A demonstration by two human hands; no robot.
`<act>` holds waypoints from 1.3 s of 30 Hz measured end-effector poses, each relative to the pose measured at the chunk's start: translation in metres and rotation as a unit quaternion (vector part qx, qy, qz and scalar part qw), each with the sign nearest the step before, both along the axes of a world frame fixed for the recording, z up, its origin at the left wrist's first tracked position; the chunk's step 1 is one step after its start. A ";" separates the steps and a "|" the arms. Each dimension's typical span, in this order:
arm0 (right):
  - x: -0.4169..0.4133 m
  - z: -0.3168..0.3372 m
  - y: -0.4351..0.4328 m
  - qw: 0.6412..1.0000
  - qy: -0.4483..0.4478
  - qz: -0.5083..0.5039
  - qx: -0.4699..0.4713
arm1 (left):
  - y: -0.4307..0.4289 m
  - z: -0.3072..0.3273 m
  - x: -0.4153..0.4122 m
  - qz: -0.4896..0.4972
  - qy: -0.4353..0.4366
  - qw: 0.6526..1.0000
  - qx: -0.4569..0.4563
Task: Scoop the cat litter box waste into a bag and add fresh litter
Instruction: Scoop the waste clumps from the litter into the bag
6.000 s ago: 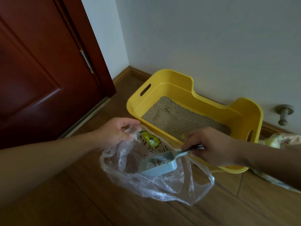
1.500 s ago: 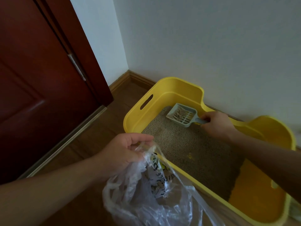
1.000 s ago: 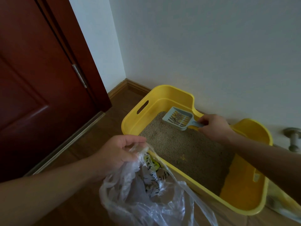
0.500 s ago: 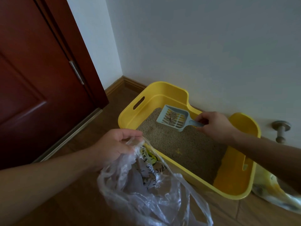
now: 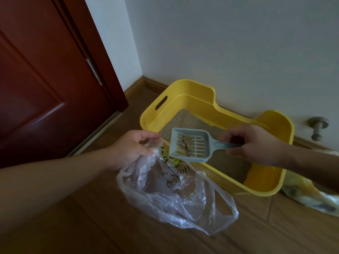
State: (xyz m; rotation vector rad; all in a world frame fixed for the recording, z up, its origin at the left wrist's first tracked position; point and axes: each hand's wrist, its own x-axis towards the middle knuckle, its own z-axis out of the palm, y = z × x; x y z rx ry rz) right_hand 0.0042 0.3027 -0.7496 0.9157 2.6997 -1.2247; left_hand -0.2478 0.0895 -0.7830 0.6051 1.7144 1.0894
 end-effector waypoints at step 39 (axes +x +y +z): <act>-0.023 -0.027 -0.036 0.980 0.001 0.195 0.043 | -0.016 -0.015 -0.015 -0.042 0.085 0.995 -0.033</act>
